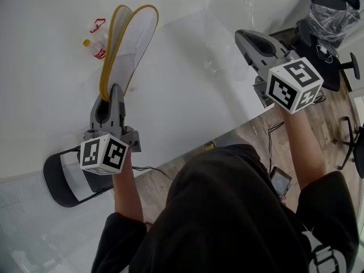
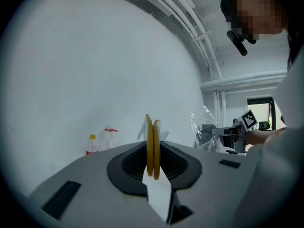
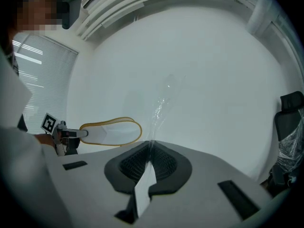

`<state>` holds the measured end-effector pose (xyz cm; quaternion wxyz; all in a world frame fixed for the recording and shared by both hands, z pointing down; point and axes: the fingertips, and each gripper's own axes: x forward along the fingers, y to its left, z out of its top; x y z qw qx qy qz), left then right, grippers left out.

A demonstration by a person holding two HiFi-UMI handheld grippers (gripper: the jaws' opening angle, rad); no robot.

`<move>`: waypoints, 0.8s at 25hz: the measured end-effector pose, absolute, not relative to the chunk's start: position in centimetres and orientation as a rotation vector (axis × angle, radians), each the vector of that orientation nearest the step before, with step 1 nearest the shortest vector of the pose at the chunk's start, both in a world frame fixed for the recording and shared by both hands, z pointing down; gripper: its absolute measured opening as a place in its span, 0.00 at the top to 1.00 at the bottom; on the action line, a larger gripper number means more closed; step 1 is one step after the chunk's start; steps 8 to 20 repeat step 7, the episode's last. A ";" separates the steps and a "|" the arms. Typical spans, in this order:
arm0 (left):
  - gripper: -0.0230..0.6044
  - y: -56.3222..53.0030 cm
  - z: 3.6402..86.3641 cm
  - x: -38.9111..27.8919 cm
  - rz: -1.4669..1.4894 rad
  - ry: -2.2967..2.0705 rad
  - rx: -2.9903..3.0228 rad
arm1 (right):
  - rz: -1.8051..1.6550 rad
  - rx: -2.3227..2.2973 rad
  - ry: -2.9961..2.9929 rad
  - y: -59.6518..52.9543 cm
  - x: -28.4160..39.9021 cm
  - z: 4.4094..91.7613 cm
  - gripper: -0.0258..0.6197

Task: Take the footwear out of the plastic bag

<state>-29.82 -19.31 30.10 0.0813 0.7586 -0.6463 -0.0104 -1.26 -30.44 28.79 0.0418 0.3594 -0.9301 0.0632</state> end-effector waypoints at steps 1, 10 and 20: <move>0.85 -19.3 30.1 -29.9 -0.036 -1.930 2.268 | 0.191 1.099 -2.845 -30.5 -1.4 28.8 0.93; 0.85 -19.1 29.7 -30.2 -0.047 -1.937 2.273 | 0.174 1.079 -2.840 -30.3 -1.8 29.0 0.93; 0.85 -19.1 29.7 -30.2 -0.047 -1.937 2.273 | 0.174 1.079 -2.840 -30.3 -1.8 29.0 0.93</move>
